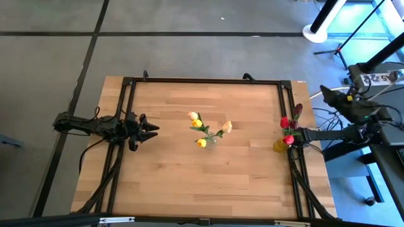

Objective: Sort flowers into vase by color
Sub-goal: Return to Home Position

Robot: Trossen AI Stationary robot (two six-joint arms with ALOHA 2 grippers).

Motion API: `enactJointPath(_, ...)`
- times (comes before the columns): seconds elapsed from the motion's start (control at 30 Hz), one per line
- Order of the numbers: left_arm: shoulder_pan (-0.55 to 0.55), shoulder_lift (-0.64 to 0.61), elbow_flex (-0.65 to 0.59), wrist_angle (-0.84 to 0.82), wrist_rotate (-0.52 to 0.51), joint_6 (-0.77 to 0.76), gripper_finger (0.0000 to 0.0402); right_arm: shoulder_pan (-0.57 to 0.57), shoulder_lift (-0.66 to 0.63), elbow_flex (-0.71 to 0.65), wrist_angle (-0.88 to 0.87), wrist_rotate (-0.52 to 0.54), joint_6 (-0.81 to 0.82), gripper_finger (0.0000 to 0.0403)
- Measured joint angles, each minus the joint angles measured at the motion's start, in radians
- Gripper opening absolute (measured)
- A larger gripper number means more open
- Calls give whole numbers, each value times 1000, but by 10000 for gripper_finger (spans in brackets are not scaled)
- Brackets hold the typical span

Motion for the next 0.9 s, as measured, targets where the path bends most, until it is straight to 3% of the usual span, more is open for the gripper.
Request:
enactJointPath(0.17,0,0,0,0,0,1,169,-1,0,44,173,-348,-358,21)
enactJointPath(0.37,0,0,0,0,0,0,169,0,0,87,317,-546,-610,21)
enactJointPath(0.53,0,0,0,0,0,-19,169,0,0,109,330,-768,-692,21)
enactJointPath(0.7,0,0,0,0,0,-33,169,0,0,142,309,-977,-581,21)
enactJointPath(0.77,0,0,0,0,-1,-33,169,-7,0,145,355,-1054,-607,21)
enactJointPath(0.9,0,0,0,1,-21,-35,169,-56,0,110,461,-1413,-825,21)
